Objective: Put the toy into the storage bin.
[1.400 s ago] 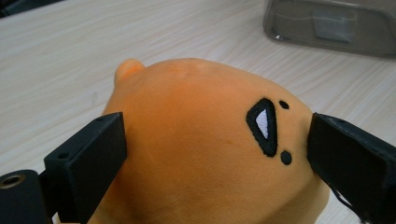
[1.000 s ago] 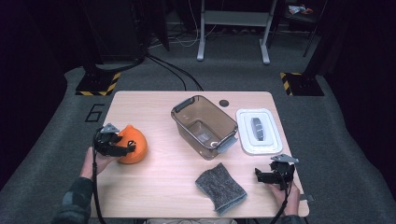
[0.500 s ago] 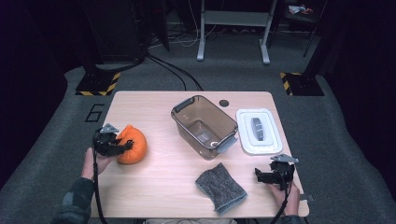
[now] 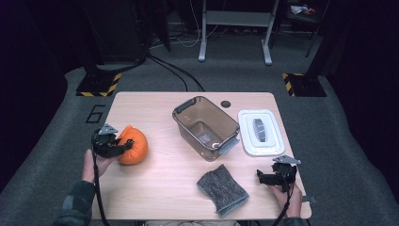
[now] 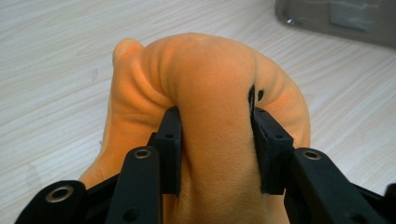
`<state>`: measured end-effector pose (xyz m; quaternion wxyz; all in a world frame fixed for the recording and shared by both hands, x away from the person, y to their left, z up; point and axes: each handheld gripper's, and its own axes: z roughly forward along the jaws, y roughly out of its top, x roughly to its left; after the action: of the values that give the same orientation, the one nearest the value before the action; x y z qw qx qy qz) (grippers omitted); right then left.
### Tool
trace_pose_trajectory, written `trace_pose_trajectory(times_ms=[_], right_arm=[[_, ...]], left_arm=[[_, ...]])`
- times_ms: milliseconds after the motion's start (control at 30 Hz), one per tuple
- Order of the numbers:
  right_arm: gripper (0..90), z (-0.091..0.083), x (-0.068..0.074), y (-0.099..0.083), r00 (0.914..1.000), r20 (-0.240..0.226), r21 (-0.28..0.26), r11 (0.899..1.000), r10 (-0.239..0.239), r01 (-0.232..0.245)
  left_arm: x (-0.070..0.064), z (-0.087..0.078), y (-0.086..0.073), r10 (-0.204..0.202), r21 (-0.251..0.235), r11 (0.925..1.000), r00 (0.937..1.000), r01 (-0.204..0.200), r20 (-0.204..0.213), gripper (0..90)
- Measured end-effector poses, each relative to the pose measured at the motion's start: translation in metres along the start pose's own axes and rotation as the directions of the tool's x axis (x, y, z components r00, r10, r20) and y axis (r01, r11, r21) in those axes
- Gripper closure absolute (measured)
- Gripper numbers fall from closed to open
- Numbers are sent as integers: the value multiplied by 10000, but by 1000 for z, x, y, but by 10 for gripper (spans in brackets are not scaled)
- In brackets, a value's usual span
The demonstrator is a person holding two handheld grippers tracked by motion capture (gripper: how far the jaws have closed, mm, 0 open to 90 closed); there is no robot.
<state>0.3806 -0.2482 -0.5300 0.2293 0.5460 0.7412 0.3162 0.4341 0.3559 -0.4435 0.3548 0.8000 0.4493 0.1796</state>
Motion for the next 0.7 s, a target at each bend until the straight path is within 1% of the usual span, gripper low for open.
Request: trace_pose_trajectory(times_ms=[100,167,233,267,300,333,367,400,467,533,600,700], right_arm=[[0,0,0,0,10000,-1,-2,10000,-3,3],[0,0,0,0,10000,-1,0,10000,-5,5],[0,0,0,0,10000,-2,0,10000,-3,3],[0,0,0,0,10000,0,2,10000,-11,11],[0,0,0,0,10000,1,-2,10000,-2,2],[0,0,0,0,10000,-1,-1,10000,0,0],[0,0,0,0,10000,-2,-1,10000,2,-2],[0,0,0,0,10000,0,1,10000,-4,4],[0,0,0,0,10000,-1,-3,10000,1,-1],[0,0,0,0,10000,-2,-1,10000,-5,5],[0,0,0,0,10000,0,-2,10000,-2,2],[0,0,0,0,10000,1,-2,10000,-2,2]], left_arm=[[-5,-3,5,122,-92,9999,9999,-123,-22,603],[-8,-5,9,89,-234,9997,10000,-89,-13,603],[-11,-8,12,183,-202,9996,9998,-183,-16,602],[-12,-8,13,194,-324,9993,9998,-195,-41,602],[-14,-10,16,258,-309,9992,9997,-258,6,601],[-15,-12,17,215,-387,9990,9998,-214,-1,601],[-16,-14,19,268,-423,9988,9996,-267,22,601],[-17,-16,21,144,-519,9986,9999,-143,17,601],[-19,-19,25,206,-536,9984,9998,-205,12,601],[-21,-22,29,185,-621,9979,9998,-187,-34,601],[-23,-26,33,205,-679,9975,9998,-204,9,600],[-26,-29,41,203,-681,9975,9998,-204,-20,600]])
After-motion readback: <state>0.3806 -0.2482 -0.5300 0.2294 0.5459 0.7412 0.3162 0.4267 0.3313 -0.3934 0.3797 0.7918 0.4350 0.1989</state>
